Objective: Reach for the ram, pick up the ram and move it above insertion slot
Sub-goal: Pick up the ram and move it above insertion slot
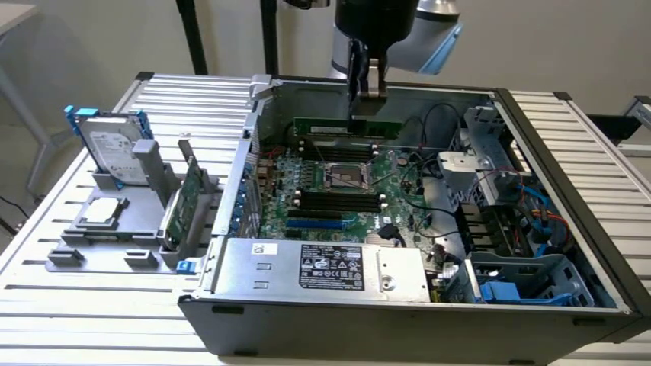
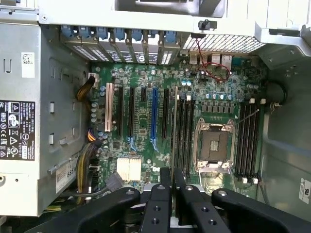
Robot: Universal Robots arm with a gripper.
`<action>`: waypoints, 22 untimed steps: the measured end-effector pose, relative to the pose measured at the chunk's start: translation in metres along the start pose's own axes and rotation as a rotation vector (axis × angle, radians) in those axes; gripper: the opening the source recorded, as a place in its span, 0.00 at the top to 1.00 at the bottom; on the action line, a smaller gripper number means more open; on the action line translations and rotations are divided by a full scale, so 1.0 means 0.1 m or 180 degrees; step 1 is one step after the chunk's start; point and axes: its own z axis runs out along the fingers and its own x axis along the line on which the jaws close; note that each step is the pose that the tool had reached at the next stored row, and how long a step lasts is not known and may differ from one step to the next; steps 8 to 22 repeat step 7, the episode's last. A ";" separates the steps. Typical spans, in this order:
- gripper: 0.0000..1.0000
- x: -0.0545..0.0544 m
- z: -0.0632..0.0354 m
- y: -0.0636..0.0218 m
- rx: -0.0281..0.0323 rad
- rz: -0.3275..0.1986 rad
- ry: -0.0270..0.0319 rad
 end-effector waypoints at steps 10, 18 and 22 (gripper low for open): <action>0.86 0.00 0.000 0.000 0.0000 0.0000 0.0000; 0.86 0.00 0.000 0.000 0.0000 0.0000 0.0000; 0.86 0.00 0.000 0.000 0.0000 0.0000 0.0000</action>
